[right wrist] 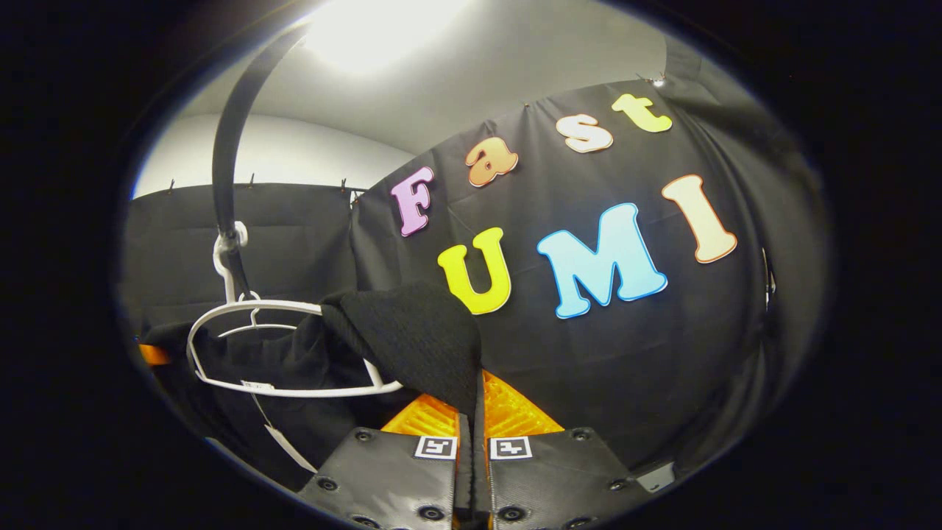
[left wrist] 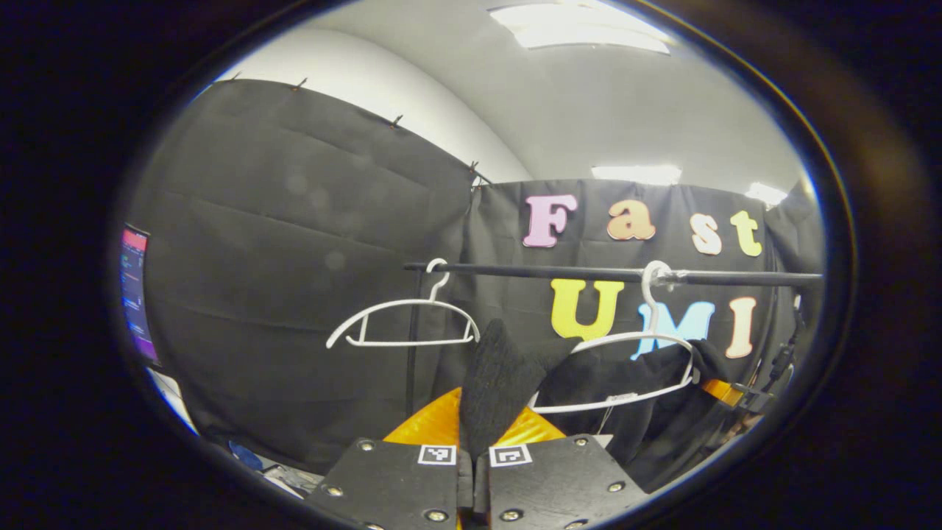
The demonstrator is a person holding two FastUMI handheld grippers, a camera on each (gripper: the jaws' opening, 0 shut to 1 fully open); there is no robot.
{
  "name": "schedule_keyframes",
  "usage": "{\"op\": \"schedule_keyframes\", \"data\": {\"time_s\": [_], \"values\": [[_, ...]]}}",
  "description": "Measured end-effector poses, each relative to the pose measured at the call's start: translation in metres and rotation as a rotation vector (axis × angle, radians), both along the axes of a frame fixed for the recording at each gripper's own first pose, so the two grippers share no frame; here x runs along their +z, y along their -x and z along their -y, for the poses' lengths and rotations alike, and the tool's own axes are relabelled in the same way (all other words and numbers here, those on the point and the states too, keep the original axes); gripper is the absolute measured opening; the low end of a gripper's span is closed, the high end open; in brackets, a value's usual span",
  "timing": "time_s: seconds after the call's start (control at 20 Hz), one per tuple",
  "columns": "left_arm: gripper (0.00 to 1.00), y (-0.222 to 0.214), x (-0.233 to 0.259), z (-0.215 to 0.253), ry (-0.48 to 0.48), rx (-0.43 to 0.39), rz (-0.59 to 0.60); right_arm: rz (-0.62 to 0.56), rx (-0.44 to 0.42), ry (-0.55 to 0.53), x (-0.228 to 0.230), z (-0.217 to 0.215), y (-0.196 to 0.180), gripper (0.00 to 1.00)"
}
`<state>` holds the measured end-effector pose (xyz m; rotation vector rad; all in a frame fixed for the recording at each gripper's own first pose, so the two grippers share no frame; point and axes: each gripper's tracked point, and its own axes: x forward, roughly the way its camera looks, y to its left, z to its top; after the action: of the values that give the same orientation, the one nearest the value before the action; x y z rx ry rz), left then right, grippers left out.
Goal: Grasp the clothes on the hanger with both hands and then place them into the laundry hamper below.
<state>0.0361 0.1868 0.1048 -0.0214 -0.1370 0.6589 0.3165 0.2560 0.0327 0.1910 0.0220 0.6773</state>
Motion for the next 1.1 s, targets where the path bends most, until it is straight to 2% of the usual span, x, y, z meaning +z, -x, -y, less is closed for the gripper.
{"op": "schedule_keyframes", "data": {"time_s": [0.05,0.25,0.3,0.55,0.6,0.65,0.85,0.95,1.0,1.05,1.1], "values": [[0.01,0.003,0.006,-0.005,-0.006,0.0,0.003,0.005,-0.011,-0.006,0.003,0.001,-0.004,0.02],[0.03,0.011,0.017,-0.031,-0.016,0.015,-0.008,0.024,-0.034,-0.043,0.013,-0.003,-0.023,0.0],[0.02,0.011,0.015,-0.036,-0.009,0.012,-0.009,0.027,-0.038,-0.046,0.015,-0.003,-0.025,0.05],[0.01,0.012,0.01,-0.058,0.014,0.011,-0.011,0.05,-0.031,-0.042,0.015,-0.005,-0.027,0.04],[0.01,0.012,0.006,-0.063,0.026,0.013,-0.011,0.059,-0.027,-0.041,0.015,-0.007,-0.029,0.05],[0.02,0.011,0.002,-0.066,0.041,0.015,-0.012,0.065,-0.023,-0.037,0.014,-0.008,-0.03,0.0],[0.03,0.006,-0.018,-0.077,0.078,0.003,-0.03,0.072,-0.026,-0.03,0.01,-0.007,-0.033,0.0],[0.03,0.007,-0.03,-0.081,0.096,-0.005,-0.043,0.066,-0.034,-0.023,0.005,-0.006,-0.036,0.05],[0.04,0.007,-0.038,-0.082,0.108,-0.005,-0.051,0.057,-0.046,-0.013,-0.001,-0.004,-0.039,0.0],[0.02,0.007,-0.046,-0.084,0.116,-0.002,-0.063,0.041,-0.064,-0.001,-0.009,0.0,-0.044,0.05],[0.02,0.005,-0.056,-0.085,0.129,-0.008,-0.077,0.009,-0.064,0.002,-0.02,-0.001,-0.045,0.02]]}}
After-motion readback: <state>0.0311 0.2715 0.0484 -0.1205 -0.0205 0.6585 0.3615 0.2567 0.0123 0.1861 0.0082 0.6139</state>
